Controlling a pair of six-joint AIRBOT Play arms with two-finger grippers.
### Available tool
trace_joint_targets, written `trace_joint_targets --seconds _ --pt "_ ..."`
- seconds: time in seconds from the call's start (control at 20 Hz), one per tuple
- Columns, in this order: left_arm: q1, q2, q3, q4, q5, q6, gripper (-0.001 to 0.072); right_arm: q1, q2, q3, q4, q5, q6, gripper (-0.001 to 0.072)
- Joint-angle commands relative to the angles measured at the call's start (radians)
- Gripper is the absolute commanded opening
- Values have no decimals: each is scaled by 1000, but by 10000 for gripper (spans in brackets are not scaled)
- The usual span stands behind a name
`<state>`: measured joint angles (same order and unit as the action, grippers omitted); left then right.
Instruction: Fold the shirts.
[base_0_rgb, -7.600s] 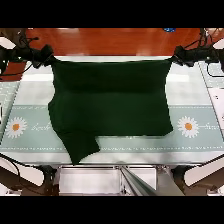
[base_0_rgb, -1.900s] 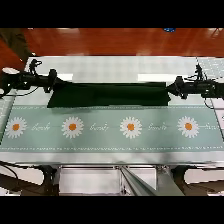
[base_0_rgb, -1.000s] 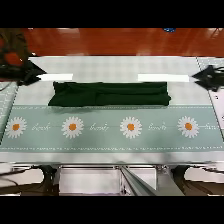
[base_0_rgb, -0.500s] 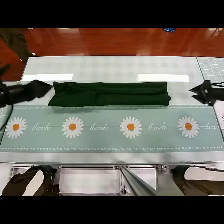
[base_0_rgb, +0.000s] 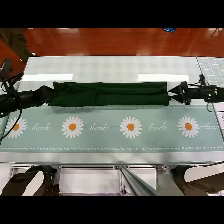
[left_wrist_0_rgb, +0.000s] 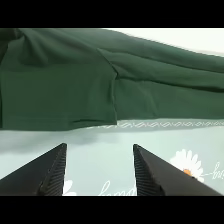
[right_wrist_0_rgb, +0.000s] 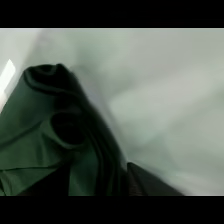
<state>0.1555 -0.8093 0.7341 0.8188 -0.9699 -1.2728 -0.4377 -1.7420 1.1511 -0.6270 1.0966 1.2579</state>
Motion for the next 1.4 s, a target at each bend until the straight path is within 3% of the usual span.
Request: trace_joint_targets --seconds 0.0,0.2,0.25,0.3,0.35,0.55,0.65,0.7,0.75,0.8,0.95,1.05,1.2,1.35 --pt "-2 -8 -3 0 2 -7 509 73 -46 60 19 0 18 418" --pt "-2 -8 -3 0 2 -7 509 148 -86 115 26 -9 32 398" --pt "-2 -8 -3 0 2 -7 509 161 -87 122 26 -18 29 322" --pt "-2 -8 -3 0 2 -7 509 169 -86 131 29 -19 3 62" --pt "-2 -8 -2 0 2 -7 508 175 -86 142 39 -3 -18 24" --pt "-2 -8 -2 -2 2 -6 507 152 27 158 -44 88 -28 24" --pt "-26 -8 -3 -49 -8 58 500 138 147 136 -177 143 7 23" --pt "-60 -10 -3 -92 -13 97 444 129 226 100 -222 144 23 24" --pt "-107 -15 -3 -120 -6 120 206 118 307 57 -247 135 23 24" --pt "-172 -29 -3 -132 32 126 33 103 390 12 -250 121 23 23" --pt "-414 -143 10 -151 244 66 24 59 641 -108 -250 134 26 24" --pt "-576 -305 80 -135 304 60 23 60 786 -178 -249 142 54 23" --pt "-742 -629 324 -119 295 26 23 59 967 -266 -236 185 120 23" --pt "-778 -925 624 -123 122 -95 23 60 1086 -279 -236 244 158 23"
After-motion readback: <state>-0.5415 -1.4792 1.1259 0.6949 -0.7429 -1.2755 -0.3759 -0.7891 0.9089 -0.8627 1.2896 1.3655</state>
